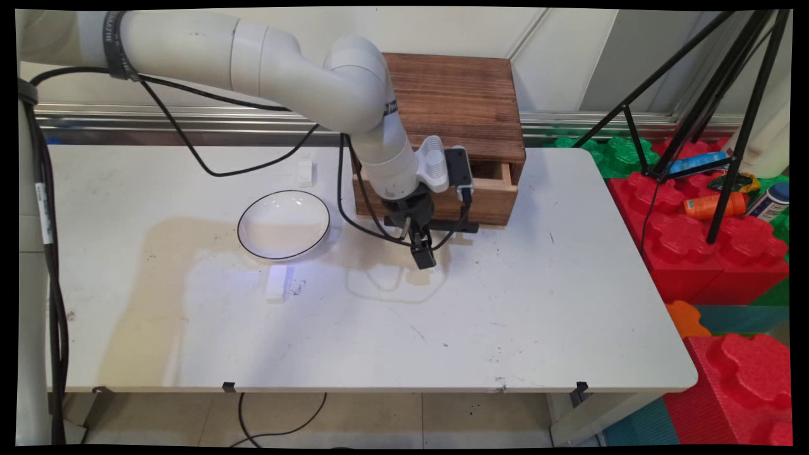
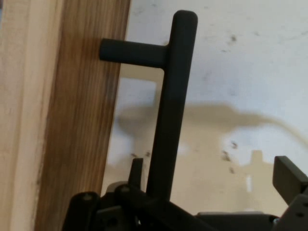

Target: Open the drawer

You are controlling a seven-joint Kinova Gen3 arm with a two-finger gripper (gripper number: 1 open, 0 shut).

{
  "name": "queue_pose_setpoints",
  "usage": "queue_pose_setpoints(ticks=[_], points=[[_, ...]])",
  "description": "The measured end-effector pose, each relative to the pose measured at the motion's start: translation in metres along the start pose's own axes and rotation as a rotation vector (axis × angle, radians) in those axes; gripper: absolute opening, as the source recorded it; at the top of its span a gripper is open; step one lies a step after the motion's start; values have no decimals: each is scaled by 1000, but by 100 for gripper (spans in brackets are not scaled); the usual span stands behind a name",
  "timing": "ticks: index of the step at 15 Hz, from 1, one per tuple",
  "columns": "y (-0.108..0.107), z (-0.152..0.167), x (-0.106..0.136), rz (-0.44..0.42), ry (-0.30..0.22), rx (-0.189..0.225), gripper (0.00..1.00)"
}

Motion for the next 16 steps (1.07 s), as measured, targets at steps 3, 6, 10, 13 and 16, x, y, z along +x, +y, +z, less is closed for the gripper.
queue_pose_setpoints(ticks=[3, 6, 10, 13, 16], points=[[15, -7, -4, 2, -4, -15, 100], [29, -13, -8, 5, -9, -31, 100], [49, -21, -13, 11, -13, -54, 100], [62, -26, -18, 13, -18, -71, 100], [77, -32, -23, 20, -22, -90, 100]])
